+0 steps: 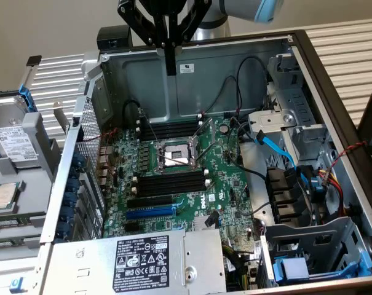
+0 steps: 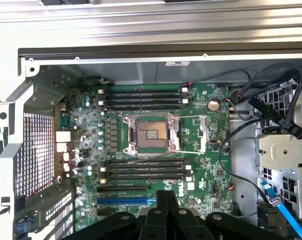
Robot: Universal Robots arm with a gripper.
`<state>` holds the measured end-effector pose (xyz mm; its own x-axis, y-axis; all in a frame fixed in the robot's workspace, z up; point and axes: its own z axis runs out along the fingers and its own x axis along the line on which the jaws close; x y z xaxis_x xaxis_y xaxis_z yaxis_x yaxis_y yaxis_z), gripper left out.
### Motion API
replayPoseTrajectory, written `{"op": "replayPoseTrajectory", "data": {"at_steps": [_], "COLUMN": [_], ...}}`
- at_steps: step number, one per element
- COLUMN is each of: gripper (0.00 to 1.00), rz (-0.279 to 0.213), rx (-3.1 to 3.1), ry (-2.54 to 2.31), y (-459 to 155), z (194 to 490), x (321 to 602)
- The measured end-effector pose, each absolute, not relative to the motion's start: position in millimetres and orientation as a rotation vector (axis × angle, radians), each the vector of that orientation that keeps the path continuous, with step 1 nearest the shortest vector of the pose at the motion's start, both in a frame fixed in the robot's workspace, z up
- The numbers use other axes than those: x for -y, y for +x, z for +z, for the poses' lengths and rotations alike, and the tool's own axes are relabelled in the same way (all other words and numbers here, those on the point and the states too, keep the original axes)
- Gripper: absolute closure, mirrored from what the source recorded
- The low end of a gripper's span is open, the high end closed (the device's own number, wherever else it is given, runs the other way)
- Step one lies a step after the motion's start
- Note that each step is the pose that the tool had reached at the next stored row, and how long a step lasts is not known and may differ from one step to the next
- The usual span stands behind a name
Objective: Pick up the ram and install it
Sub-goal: 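Reach for the ram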
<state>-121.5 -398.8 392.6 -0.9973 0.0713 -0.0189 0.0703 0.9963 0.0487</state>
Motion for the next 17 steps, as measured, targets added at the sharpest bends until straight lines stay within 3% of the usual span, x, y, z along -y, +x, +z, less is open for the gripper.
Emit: {"op": "replayPoseTrajectory", "data": {"at_steps": [17], "gripper": [0.89], "rz": [0.075], "rx": [-3.118], "ry": [0.108], "y": [-174], "z": [392], "x": [400]}}
